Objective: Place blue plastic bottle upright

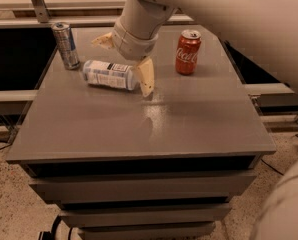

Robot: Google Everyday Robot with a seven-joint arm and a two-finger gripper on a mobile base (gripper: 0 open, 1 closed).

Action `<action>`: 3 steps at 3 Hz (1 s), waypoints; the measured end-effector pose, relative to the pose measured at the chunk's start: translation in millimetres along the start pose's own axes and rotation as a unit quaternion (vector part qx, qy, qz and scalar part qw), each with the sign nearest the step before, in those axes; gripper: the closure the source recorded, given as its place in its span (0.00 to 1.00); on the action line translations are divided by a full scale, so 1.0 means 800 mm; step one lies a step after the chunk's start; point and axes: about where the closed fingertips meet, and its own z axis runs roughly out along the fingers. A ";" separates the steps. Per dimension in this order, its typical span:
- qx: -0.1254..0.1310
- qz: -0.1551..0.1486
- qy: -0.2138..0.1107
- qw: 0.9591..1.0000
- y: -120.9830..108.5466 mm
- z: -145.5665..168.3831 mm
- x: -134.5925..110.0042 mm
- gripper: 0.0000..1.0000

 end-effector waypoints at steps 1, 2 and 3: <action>-0.012 0.017 -0.005 1.000 0.014 0.012 0.000 0.00; -0.020 0.008 -0.035 0.999 0.029 0.018 -0.003 0.00; -0.006 -0.014 -0.068 0.998 0.034 0.020 -0.008 0.00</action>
Offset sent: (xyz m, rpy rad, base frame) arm 0.0302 0.0262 -0.0066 0.1000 0.0864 -0.6369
